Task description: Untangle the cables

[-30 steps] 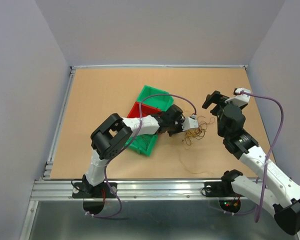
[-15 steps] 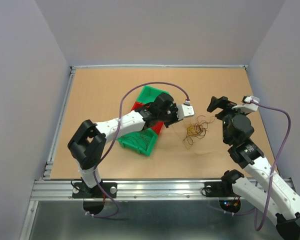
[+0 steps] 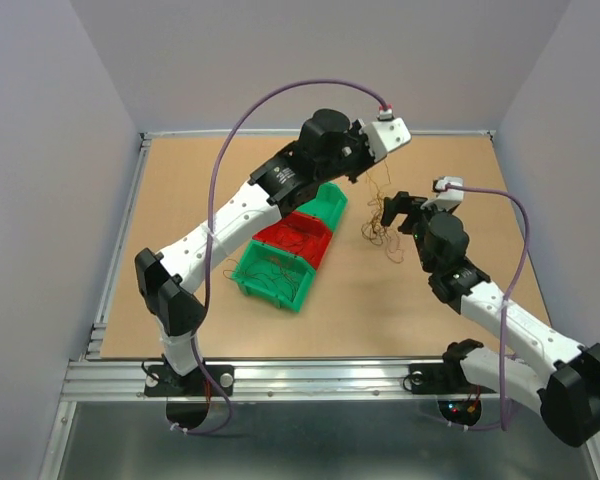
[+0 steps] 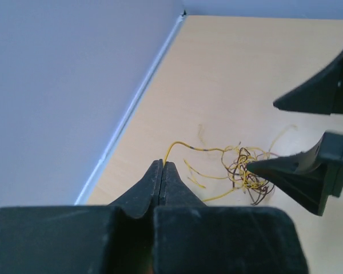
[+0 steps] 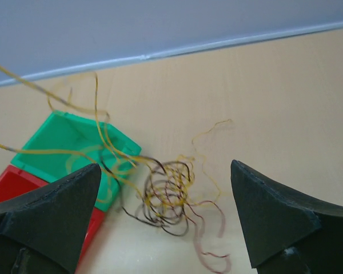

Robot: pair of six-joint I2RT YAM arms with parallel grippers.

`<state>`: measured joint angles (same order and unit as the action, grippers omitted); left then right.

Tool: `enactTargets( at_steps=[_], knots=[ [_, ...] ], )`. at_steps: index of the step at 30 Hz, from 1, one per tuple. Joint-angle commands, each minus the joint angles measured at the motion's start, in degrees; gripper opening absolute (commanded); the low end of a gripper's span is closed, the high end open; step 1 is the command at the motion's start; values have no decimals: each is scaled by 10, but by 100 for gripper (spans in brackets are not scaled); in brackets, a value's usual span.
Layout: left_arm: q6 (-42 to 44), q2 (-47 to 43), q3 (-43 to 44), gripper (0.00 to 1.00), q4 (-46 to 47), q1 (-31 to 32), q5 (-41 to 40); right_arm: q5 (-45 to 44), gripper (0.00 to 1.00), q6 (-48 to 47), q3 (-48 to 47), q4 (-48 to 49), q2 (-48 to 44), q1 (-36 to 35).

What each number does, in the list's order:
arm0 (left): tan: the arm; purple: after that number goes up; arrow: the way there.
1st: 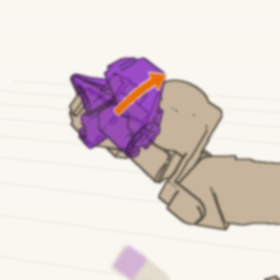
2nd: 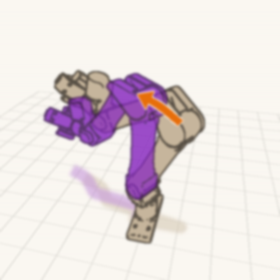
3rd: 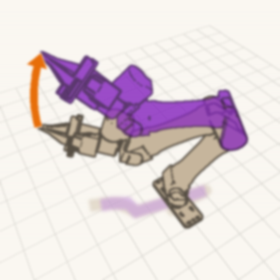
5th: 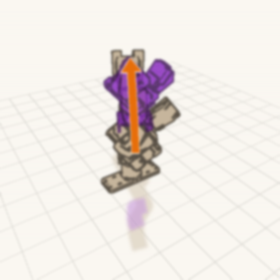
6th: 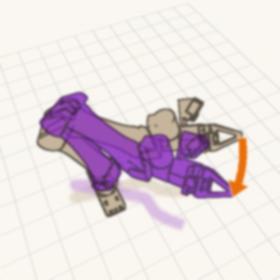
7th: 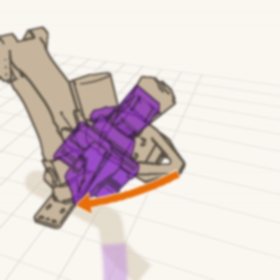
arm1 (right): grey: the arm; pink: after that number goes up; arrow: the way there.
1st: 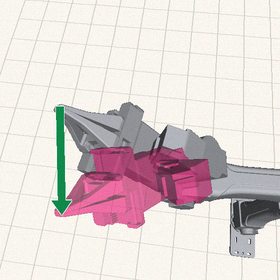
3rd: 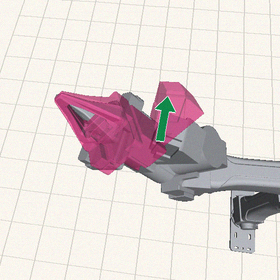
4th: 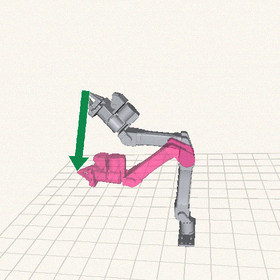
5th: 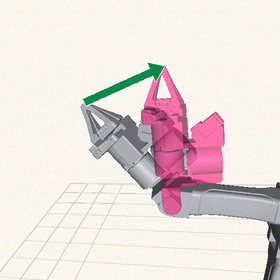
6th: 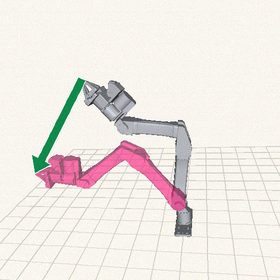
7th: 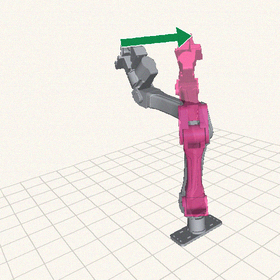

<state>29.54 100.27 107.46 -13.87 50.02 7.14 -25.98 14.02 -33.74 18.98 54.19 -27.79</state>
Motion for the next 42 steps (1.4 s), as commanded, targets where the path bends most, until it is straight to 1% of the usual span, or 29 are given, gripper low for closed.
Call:
enactTargets(
  at_steps=[1,2,3,4,5,7,10,11,17,18,21,24,25,27,28,29,30,31,32,34,36,37,39,40,42],
  knots=[
    [-4,31,120,0,-64,-3,-52,29,100,-15,-20,88,45,12],
    [-4,35,135,0,-71,-3,-54,40,99,-17,-14,106,52,14],
    [-6,40,148,0,-73,-3,-56,55,99,-18,-6,150,55,16],
    [-8,47,171,0,-75,-3,-58,96,99,-22,13,175,58,20],
    [-11,49,180,0,-78,-3,-58,113,99,-21,20,208,62,23],
    [-17,49,194,0,-81,-2,-48,134,99,-16,17,217,73,27],
    [-23,38,189,0,-79,0,-12,140,98,-21,25,265,97,29],
    [-24,36,188,0,-77,2,-9,146,98,-22,31,291,107,29],
    [-35,34,187,0,-84,10,-5,226,99,-35,7,338,147,32],
    [-36,34,187,0,-85,11,-4,229,100,-36,3,343,164,32],
    [-42,31,188,0,-87,19,2,201,100,-43,-19,357,194,32],
    [-48,27,200,0,-88,30,-4,142,98,-47,-41,359,253,31],
    [-48,27,217,0,-88,32,-8,112,96,-45,-55,359,290,33],
    [-50,27,238,0,-81,40,-36,82,84,-32,-67,357,321,34],
    [-52,26,256,0,-75,41,-47,56,71,2,-68,354,346,44],
    [-54,22,258,0,-64,42,-60,47,63,24,-66,353,353,50],
    [-58,17,257,0,-23,42,-106,44,54,46,-63,352,360,59],
    [-56,6,241,0,5,42,-134,46,44,85,-60,352,362,80],
    [-52,0,230,0,69,42,-199,51,32,102,-49,348,367,91],
    [-33,-9,213,0,129,39,-256,53,32,147,-32,346,369,123],
    [-21,-5,226,0,176,32,-301,62,35,173,-10,345,373,149],
    [-25,3,252,0,182,24,-307,73,35,194,-5,345,376,173],
    [-33,9,273,0,187,14,-305,87,35,216,6,345,385,198],
    [-36,12,277,0,188,11,-300,94,35,231,9,345,389,217],
    [-38,10,266,0,190,8,-286,115,36,244,11,345,394,233]
  ],
)
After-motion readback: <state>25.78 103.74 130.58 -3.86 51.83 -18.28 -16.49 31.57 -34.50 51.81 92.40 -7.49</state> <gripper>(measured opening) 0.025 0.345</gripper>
